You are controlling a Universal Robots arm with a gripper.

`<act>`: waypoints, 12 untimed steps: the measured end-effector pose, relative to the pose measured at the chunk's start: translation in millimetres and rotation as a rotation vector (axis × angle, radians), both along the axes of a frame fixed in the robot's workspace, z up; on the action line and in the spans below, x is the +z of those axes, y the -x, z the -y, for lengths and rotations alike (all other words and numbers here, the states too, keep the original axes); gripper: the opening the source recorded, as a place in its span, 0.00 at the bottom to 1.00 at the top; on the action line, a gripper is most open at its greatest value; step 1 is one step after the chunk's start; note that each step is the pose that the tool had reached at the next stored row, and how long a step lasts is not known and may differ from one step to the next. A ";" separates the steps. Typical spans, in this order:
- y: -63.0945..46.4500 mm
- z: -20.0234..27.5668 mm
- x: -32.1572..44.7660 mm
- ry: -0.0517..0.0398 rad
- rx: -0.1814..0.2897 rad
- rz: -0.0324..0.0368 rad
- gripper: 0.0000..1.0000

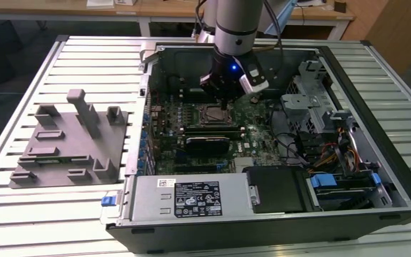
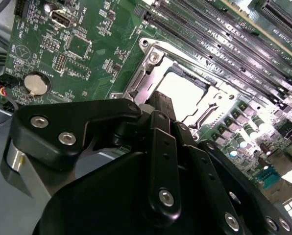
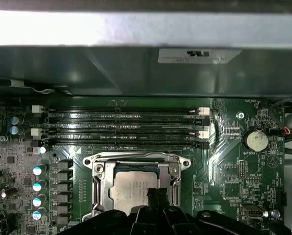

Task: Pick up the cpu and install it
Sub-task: 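Install the second cpu locking lever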

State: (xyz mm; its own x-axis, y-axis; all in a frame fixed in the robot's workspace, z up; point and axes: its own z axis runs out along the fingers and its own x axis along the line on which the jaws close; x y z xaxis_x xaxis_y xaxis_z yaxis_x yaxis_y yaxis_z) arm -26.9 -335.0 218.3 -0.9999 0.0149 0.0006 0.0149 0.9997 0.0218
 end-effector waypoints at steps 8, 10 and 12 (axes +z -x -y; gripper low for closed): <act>0.0 0.5 9.0 0.0001 0.000 -0.0001 0.11; 0.0 0.8 9.8 -0.0001 0.000 0.0001 0.11; 0.0 1.4 9.8 0.0000 0.000 0.0000 0.11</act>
